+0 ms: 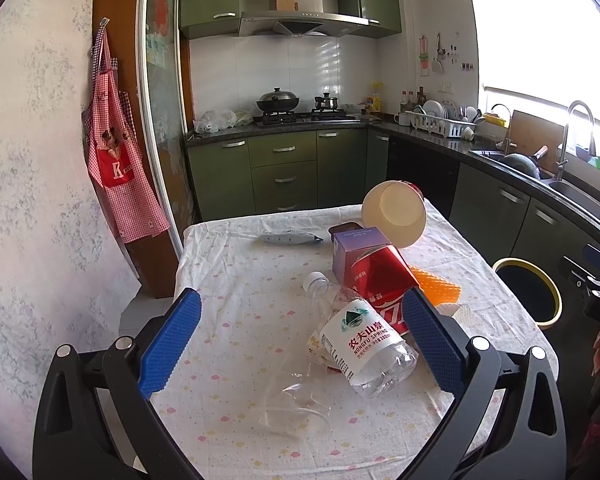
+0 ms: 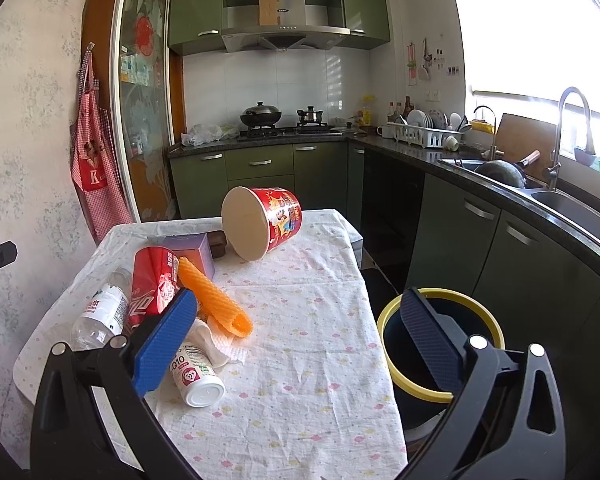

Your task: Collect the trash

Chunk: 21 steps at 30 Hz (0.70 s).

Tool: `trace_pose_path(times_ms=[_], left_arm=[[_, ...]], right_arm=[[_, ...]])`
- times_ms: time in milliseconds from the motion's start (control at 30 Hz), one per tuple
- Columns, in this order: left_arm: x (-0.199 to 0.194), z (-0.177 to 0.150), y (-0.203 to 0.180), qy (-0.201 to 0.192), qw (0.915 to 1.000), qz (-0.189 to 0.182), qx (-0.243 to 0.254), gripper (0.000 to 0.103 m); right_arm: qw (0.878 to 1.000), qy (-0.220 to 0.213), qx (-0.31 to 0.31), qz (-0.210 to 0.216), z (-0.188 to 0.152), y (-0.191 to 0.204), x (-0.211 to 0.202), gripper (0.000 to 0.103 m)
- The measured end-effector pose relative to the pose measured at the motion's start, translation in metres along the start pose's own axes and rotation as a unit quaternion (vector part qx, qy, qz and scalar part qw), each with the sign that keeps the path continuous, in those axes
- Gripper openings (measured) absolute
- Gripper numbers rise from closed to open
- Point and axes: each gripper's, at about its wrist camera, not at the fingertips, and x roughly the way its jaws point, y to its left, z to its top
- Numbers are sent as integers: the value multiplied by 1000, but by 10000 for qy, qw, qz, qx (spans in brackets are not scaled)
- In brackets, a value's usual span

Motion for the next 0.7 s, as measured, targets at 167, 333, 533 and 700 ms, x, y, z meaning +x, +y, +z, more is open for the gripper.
trace_pose_path(times_ms=[167, 333, 533, 700], left_arm=[[0, 0, 0, 1, 10000, -4, 2, 99], [4, -1, -1, 26, 10000, 3, 16, 99], [7, -1, -3, 53, 10000, 2, 33, 99], [14, 2, -1, 106, 9999, -33, 91, 99]], right_arm=[[10000, 16, 5, -9, -2, 0, 3, 97], [10000, 20, 6, -8, -2, 0, 3, 97], [10000, 31, 8, -7, -3, 0, 4, 97], [10000, 57, -24, -19, -5, 0, 9, 97]])
